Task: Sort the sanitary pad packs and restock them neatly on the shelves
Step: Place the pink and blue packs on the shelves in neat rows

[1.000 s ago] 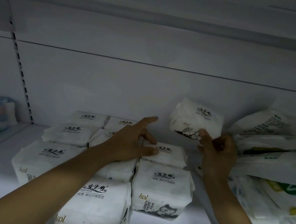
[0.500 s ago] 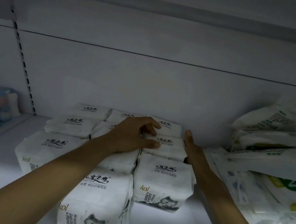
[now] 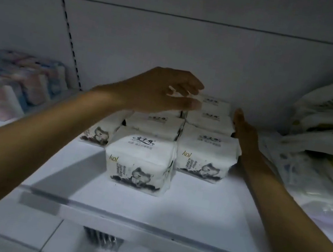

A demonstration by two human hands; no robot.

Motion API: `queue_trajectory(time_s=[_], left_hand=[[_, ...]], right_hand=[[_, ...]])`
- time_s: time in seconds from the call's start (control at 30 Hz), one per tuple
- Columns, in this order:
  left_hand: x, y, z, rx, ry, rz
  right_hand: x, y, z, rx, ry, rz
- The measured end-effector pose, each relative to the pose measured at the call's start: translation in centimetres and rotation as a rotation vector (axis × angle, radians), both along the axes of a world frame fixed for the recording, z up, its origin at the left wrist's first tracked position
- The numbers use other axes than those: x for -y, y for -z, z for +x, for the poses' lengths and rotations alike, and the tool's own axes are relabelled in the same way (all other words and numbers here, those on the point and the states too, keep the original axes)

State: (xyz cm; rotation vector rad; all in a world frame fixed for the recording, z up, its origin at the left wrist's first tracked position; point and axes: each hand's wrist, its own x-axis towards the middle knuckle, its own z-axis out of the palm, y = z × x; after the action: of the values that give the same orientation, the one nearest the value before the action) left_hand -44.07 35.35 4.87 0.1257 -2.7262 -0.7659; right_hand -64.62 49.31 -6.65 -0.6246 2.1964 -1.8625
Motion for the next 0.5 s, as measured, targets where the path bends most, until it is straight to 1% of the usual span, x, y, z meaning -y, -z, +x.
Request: queue_trajectory(time_s=[0.07, 0.1, 0.17, 0.2, 0.23, 0.3, 0.33, 0.4, 0.5], left_hand=[[-1.2, 0.4, 3.3, 0.162, 0.006, -0.026], [-1.8, 1.1, 4.6, 0.234, 0.002, -0.072], [-3.0, 3.1, 6.0, 0.310, -0.036, -0.221], [-3.5, 4.3, 6.1, 0.318, -0.071, -0.324], [-3.9, 5.4, 5.8, 0.294, -0.116, -0.447], [-4.1, 7.1, 4.9, 0.133, -0.209, -0.652], [-3.9, 7.7, 4.3, 0.063, -0.240, -0.688], [-3.5, 8.0, 3.5, -0.032, -0.268, -0.697], [-3.5, 8.2, 3.2, -0.078, -0.266, -0.702]], right_hand=[[0.1, 0.2, -0.1, -0.017, 0.013, 0.014], [0.1, 0.4, -0.2, -0.014, 0.022, 0.028], [0.3, 0.5, -0.3, -0.005, 0.044, 0.031], [0.4, 0.3, -0.1, 0.004, 0.054, 0.004], [0.7, 0.0, 0.1, 0.036, 0.050, -0.034], [1.1, -0.2, 0.4, 0.118, 0.019, -0.110], [1.2, -0.2, 0.6, 0.143, 0.001, -0.146], [1.1, 0.1, 1.1, 0.186, -0.081, -0.198], [0.8, 0.0, 1.6, 0.322, -0.141, -0.280]])
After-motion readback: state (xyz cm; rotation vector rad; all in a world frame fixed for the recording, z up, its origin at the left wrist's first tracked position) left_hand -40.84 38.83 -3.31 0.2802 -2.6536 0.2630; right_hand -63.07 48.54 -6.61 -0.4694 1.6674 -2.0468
